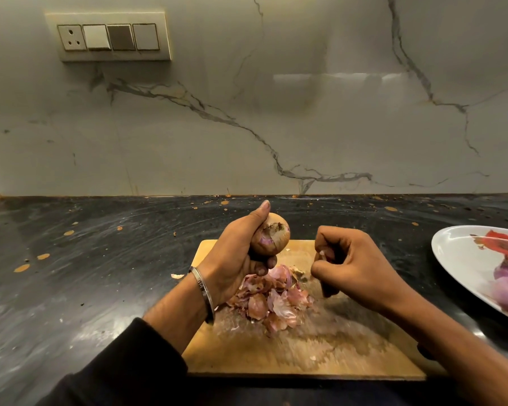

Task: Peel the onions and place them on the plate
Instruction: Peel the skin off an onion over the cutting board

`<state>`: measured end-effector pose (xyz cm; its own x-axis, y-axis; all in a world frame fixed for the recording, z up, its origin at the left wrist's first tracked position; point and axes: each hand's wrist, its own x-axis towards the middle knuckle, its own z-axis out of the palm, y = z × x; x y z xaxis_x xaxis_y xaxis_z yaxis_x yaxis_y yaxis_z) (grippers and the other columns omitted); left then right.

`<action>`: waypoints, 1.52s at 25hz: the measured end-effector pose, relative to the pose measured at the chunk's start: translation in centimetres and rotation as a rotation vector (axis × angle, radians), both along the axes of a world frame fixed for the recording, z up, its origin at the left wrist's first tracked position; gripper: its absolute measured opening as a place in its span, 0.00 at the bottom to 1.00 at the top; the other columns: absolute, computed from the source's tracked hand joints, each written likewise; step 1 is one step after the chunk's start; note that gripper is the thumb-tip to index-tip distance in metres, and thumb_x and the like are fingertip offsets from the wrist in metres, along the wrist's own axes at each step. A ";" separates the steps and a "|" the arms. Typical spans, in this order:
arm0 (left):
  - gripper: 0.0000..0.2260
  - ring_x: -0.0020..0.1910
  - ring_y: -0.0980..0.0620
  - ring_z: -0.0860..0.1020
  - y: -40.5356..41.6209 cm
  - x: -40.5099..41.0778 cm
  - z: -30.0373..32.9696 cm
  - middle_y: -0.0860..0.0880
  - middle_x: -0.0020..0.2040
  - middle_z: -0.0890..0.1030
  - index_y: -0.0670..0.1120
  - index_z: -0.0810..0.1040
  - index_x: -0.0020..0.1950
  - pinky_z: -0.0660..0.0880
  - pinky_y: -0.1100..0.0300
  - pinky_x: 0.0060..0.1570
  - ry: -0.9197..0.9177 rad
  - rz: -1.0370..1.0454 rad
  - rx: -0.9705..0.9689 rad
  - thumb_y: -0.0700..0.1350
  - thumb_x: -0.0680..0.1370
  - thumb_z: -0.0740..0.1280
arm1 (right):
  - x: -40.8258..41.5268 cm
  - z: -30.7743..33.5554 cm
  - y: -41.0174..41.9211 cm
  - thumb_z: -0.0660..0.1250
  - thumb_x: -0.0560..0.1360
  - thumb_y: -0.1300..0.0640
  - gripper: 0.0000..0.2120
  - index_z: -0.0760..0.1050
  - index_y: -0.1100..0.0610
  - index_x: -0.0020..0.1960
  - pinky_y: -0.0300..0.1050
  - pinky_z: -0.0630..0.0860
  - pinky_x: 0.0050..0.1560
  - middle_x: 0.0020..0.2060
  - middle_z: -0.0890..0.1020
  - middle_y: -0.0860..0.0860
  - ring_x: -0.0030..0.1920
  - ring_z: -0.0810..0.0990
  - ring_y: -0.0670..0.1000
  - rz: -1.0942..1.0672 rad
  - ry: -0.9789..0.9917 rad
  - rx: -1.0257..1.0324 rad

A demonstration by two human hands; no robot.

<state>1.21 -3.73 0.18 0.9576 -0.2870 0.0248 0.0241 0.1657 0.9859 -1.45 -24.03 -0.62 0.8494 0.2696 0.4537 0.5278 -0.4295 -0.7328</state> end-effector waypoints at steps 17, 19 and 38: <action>0.23 0.33 0.53 0.75 -1.5 -1.6 0.2 0.41 0.50 0.76 0.42 0.69 0.64 0.73 0.59 0.31 0.021 -0.073 -0.004 0.54 0.76 0.67 | 0.6 -0.8 1.3 0.71 0.76 0.66 0.09 0.78 0.53 0.46 0.53 0.80 0.37 0.39 0.81 0.45 0.41 0.80 0.50 -0.114 -0.276 0.165; 0.21 0.32 0.54 0.76 -1.4 -1.6 0.3 0.42 0.49 0.76 0.42 0.69 0.64 0.74 0.61 0.30 0.018 -0.067 -0.010 0.53 0.77 0.66 | 0.4 -0.9 1.6 0.70 0.77 0.61 0.04 0.78 0.54 0.50 0.54 0.81 0.37 0.41 0.81 0.45 0.42 0.80 0.50 -0.076 -0.248 0.181; 0.21 0.34 0.50 0.79 -0.4 -1.3 0.7 0.42 0.46 0.80 0.38 0.70 0.67 0.73 0.62 0.26 -0.004 -0.053 -0.093 0.52 0.81 0.60 | 1.0 -1.2 0.9 0.68 0.79 0.62 0.08 0.82 0.50 0.49 0.30 0.77 0.42 0.41 0.84 0.42 0.42 0.82 0.39 -0.210 -0.004 -0.236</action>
